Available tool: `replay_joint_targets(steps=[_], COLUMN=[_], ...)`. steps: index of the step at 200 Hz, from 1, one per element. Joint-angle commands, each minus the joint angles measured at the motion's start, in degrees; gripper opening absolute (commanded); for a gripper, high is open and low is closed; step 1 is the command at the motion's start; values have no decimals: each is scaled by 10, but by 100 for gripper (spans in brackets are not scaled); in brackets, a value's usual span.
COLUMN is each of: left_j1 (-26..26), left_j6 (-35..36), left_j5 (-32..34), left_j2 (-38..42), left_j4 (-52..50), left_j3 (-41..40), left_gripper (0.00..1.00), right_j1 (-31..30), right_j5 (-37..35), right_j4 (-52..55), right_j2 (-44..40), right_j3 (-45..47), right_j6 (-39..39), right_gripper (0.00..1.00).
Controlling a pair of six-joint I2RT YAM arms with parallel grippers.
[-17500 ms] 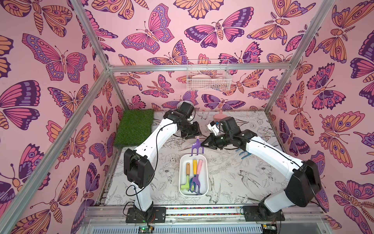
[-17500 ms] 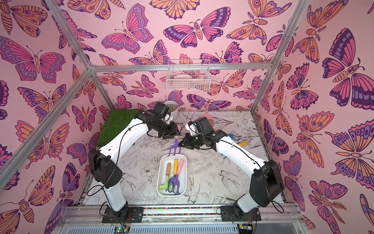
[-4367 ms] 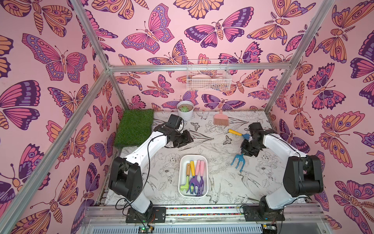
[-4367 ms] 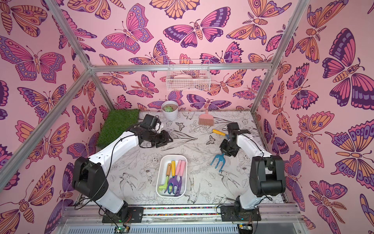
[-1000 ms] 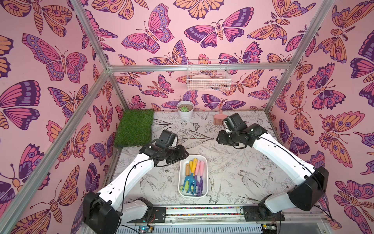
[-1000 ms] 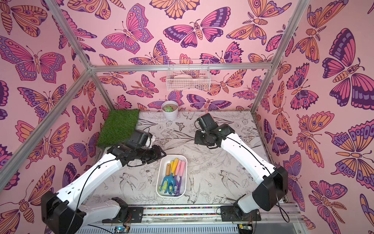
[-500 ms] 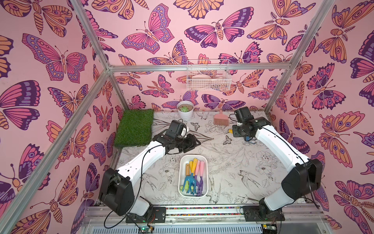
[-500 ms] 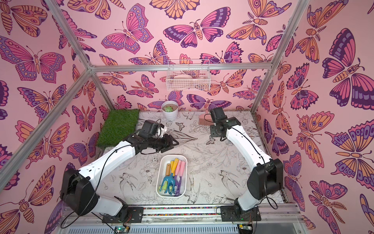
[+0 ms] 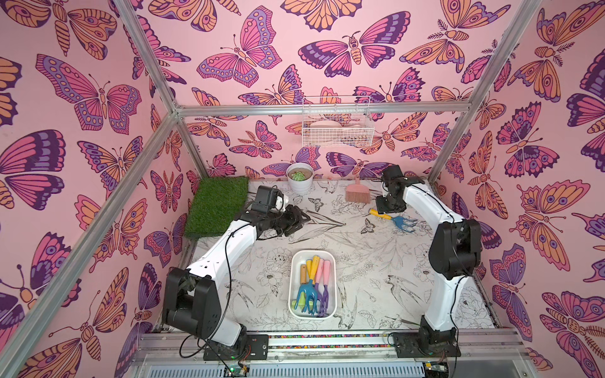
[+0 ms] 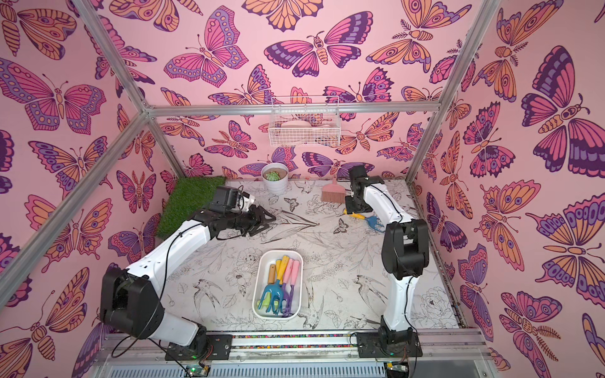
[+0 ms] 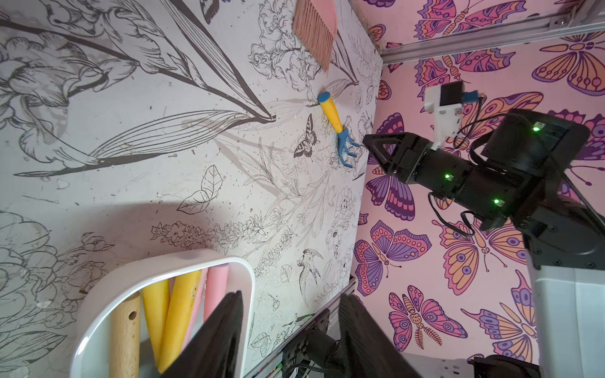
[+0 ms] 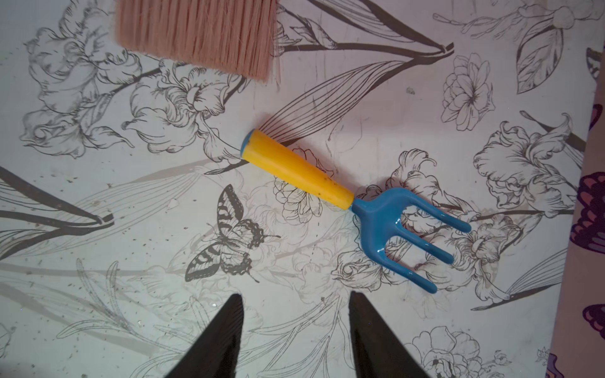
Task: Put the rake into the storage box
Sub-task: Pick up the rake at the center of the board.
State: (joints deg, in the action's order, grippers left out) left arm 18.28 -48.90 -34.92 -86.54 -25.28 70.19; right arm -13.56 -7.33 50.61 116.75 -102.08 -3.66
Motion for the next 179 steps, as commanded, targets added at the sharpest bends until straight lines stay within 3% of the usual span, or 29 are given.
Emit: replay_joint_targets(steps=[1, 106, 179], left_j1=[-15, -42, -48], left_j6=[11, 13, 33], left_j5=[-20, -51, -53], left_j2=[-20, -99, -138], left_j4=[6, -6, -35], left_j3=[-4, 34, 82], left_gripper=[53, 52, 51], right_j1=[14, 38, 59], right_j5=[0, 2, 101], right_j4=[29, 51, 83], right_j2=[34, 188, 231], right_j3=[-37, -167, -209], right_j6=[32, 40, 20], right_gripper=[58, 61, 61])
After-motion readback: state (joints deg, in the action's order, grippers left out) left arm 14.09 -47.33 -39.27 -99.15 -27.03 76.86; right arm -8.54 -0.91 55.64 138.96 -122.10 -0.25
